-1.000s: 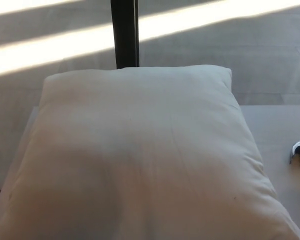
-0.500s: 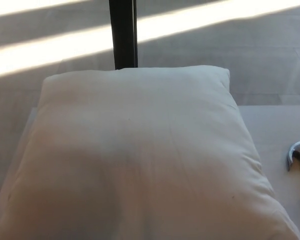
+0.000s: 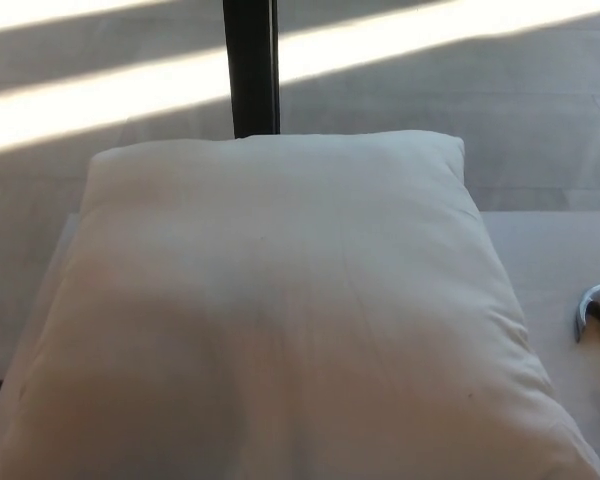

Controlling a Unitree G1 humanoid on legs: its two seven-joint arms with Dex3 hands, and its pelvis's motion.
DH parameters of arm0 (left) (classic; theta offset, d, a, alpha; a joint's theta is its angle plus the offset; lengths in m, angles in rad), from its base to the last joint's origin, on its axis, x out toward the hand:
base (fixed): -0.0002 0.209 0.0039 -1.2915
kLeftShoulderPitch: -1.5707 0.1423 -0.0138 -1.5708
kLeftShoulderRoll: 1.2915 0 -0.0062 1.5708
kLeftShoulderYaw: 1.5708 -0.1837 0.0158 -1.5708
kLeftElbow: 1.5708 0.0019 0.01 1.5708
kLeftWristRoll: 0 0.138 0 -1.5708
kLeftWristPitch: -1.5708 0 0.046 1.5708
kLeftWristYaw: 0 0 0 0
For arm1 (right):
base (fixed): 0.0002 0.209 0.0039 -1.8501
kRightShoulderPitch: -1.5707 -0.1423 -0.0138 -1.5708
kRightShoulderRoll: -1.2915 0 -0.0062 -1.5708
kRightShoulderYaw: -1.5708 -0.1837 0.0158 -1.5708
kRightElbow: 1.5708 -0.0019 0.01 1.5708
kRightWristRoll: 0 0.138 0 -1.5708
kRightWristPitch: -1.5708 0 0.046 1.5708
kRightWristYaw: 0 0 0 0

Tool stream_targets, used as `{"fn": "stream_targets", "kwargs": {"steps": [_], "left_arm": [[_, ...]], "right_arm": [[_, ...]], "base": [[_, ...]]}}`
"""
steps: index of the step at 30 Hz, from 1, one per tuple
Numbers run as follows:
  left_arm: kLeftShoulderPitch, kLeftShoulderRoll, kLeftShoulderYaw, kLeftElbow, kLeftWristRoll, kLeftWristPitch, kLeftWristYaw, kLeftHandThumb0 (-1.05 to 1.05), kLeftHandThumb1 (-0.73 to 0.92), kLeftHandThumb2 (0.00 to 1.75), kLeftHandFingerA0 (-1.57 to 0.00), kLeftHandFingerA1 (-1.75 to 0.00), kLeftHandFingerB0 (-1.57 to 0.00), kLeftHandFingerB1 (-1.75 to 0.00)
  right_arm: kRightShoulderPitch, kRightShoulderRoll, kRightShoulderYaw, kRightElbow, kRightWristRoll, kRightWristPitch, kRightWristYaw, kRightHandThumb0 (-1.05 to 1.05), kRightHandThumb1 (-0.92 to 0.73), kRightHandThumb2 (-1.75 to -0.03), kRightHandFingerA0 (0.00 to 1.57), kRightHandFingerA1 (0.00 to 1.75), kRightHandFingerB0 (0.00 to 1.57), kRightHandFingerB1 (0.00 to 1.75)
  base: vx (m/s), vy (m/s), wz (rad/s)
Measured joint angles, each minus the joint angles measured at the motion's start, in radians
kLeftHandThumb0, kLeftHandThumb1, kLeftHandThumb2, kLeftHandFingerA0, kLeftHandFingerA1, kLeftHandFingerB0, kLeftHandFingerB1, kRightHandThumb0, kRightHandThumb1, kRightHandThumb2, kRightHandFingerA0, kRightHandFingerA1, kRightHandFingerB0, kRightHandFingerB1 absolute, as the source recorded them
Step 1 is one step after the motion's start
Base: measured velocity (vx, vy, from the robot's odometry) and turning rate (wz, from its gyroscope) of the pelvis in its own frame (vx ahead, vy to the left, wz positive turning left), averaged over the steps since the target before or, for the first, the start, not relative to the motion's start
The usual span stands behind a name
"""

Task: A hammer is kept on the right hand side and a pillow is kept on the left hand side on the desk infront of the robot and the robot uses its right hand to pick up the hammer and makes a downward swinging motion to hit the pillow

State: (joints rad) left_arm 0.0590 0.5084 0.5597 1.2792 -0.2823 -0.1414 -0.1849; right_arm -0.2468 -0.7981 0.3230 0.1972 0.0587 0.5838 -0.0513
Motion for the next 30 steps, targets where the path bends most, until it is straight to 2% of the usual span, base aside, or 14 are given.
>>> {"fn": "stream_targets", "kwargs": {"steps": [3,4,5,8,9,10,13,19,20,23,27,28,29,30], "left_arm": [[-0.001,0.0,0.001,0.0,0.0,0.0,0.0,-0.62,0.65,0.6,-0.82,-0.59,-0.64,-0.53],[-0.001,0.0,0.001,0.0,0.0,0.0,0.0,-0.61,0.67,0.6,-0.8,-0.6,-0.64,-0.55],[-0.002,0.0,0.001,0.0,0.0,0.0,0.0,-0.61,0.67,0.6,-0.8,-0.6,-0.64,-0.55],[-0.001,0.0,0.001,-0.003,0.0,0.0,0.0,-0.59,0.66,0.6,-0.79,-0.62,-0.65,-0.57],[-0.002,0.0,0.001,-0.004,0.0,0.0,0.0,-0.56,0.68,0.61,-0.77,-0.59,-0.59,-0.52],[-0.002,0.0,0.001,-0.004,0.0,0.0,0.0,-0.57,0.66,0.6,-0.78,-0.6,-0.61,-0.53],[-0.004,0.0,0.002,-0.005,-0.001,0.0,0.0,-0.58,0.67,0.6,-0.77,-0.61,-0.63,-0.55],[-0.006,0.0,0.002,-0.005,0.0,0.0,0.0,-0.57,0.68,0.61,-0.78,-0.6,-0.6,-0.54],[-0.007,0.0,0.002,-0.005,0.0,0.0,0.0,-0.57,0.67,0.6,-0.8,-0.62,-0.63,-0.55],[-0.01,-0.001,0.002,-0.005,0.0,0.0,0.0,-0.54,0.64,0.59,-0.79,-0.62,-0.63,-0.56],[-0.014,-0.001,0.006,-0.005,-0.001,0.0,0.0,-0.57,0.64,0.6,-0.77,-0.57,-0.62,-0.52],[-0.014,-0.001,0.006,-0.005,-0.002,0.0,0.0,-0.57,0.64,0.59,-0.79,-0.58,-0.63,-0.53],[-0.015,-0.002,0.007,-0.004,-0.002,0.0,0.0,-0.57,0.66,0.6,-0.79,-0.58,-0.62,-0.53],[-0.015,-0.003,0.007,-0.004,-0.002,0.0,0.0,-0.57,0.66,0.6,-0.79,-0.58,-0.62,-0.53]], "right_arm": [[0.045,-0.002,-0.097,-0.007,0.018,-0.009,0.012,-0.92,-0.86,-0.66,0.0,0.0,0.0,0.0],[0.059,-0.002,-0.13,-0.008,0.023,-0.012,0.015,-1.02,-0.71,-1.08,0.0,0.14,0.0,0.0],[0.078,-0.001,-0.169,-0.008,0.028,-0.017,0.018,-1.02,-0.71,-1.08,0.0,0.14,0.0,0.0],[0.118,-0.001,-0.259,-0.007,0.037,-0.029,0.021,-1.0,-0.7,-1.04,0.0,0.11,0.0,0.0],[0.137,-0.001,-0.299,-0.006,0.041,-0.034,0.021,-0.83,-0.77,-0.63,0.0,0.0,0.0,0.15],[0.152,-0.001,-0.33,-0.005,0.044,-0.039,0.02,-0.88,-0.64,-0.93,0.0,0.08,0.01,0.07],[0.197,0.001,-0.426,0.009,0.054,-0.058,0.017,-0.88,-0.66,-0.95,0.0,0.09,0.08,0.09],[0.277,0.016,-0.605,0.076,0.072,-0.098,0.002,-0.86,-0.63,-0.86,0.0,0.03,0.03,0.11],[0.291,0.022,-0.642,0.092,0.077,-0.106,-0.001,-0.8,-0.56,-0.8,0.0,0.02,0.07,0.09],[0.311,0.043,-0.723,0.134,0.095,-0.126,-0.007,-0.75,-0.6,-0.84,0.0,0.06,0.01,0.09],[0.319,0.073,-0.852,0.212,0.131,-0.141,-0.012,-0.65,-0.55,-0.81,0.0,0.07,0.0,0.08],[0.318,0.079,-0.876,0.227,0.14,-0.143,-0.014,-0.42,-0.78,-0.64,0.0,0.23,0.03,0.24],[0.315,0.085,-0.902,0.246,0.149,-0.144,-0.015,-0.35,-0.79,-0.65,0.09,0.29,0.22,0.35],[0.309,0.09,-0.927,0.266,0.159,-0.145,-0.017,-0.35,-0.79,-0.65,0.09,0.29,0.22,0.35]], "base": [[0.0,0.0,0.0],[0.0,0.0,0.0],[0.0,0.0,0.0],[0.0,0.0,0.0],[0.0,0.0,0.0],[0.0,0.0,0.0],[0.0,0.0,0.0],[0.0,0.0,0.0],[0.0,0.0,0.0],[0.0,0.0,0.0],[0.0,0.0,0.0],[0.0,0.0,0.0],[0.0,0.0,0.0],[0.0,0.0,0.0]]}}
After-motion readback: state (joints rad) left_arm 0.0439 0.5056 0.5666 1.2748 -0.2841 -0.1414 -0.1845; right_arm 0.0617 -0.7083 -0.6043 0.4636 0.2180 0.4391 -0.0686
